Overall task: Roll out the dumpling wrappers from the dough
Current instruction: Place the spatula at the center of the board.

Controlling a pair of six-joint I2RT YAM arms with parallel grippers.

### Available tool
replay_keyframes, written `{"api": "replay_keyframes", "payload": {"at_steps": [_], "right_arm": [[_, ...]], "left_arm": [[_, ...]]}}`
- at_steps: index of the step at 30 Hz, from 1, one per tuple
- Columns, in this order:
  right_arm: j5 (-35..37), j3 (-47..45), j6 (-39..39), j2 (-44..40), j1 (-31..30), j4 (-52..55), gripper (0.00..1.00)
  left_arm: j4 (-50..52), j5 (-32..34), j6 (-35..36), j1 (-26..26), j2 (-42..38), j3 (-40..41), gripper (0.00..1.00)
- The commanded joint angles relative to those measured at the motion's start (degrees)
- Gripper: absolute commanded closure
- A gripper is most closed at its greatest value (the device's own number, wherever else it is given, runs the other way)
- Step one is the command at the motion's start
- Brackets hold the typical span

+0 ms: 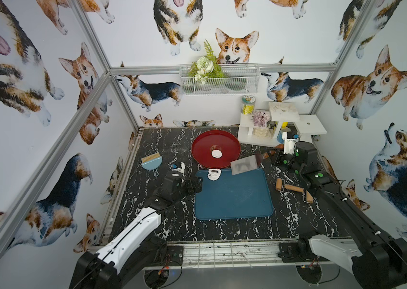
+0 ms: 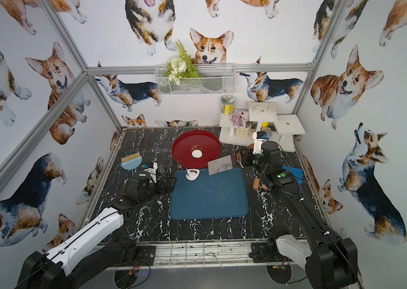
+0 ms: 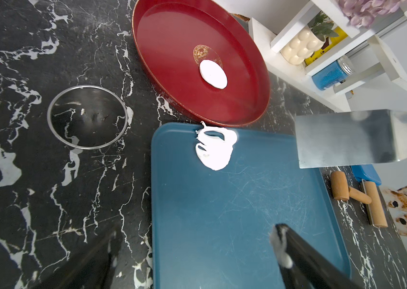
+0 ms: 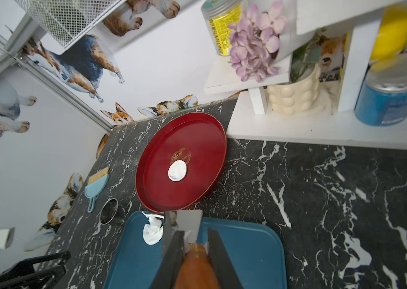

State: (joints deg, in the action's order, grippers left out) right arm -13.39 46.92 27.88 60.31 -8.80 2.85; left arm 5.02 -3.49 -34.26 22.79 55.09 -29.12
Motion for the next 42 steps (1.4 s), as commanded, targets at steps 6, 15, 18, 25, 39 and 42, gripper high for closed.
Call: {"api": "replay_keyframes", "payload": {"at_steps": [6, 15, 18, 25, 39, 42], "right_arm": [[-5.00, -5.47, 11.64, 2.29, 10.32, -17.83, 1.00], [-6.47, -6.30, 12.07, 13.32, 17.94, -24.78, 1.00], [-7.85, -6.31, 12.28, 16.91, 19.37, -26.82, 1.00], [-10.43, -5.36, 12.96, 25.12, 22.37, -31.26, 1.00], [-6.99, -4.29, 9.57, 27.19, 26.90, -23.41, 0.30], [-5.29, -4.62, 8.24, 25.16, 28.62, -20.06, 0.26]], "left_arm": [[-0.41, -0.44, -0.02, -0.11, -0.09, -0.56, 0.00], [-0.53, -0.02, -0.50, -0.05, -0.54, 0.58, 0.00], [-0.36, 0.62, -0.51, -0.07, -0.87, 1.06, 0.00], [-0.29, 1.73, -1.21, -0.20, -1.99, 1.87, 0.00], [-1.30, 3.74, -1.78, -0.28, -1.16, 2.04, 0.00], [-1.56, 4.15, -1.14, -0.41, -0.38, 1.38, 0.00]]}}
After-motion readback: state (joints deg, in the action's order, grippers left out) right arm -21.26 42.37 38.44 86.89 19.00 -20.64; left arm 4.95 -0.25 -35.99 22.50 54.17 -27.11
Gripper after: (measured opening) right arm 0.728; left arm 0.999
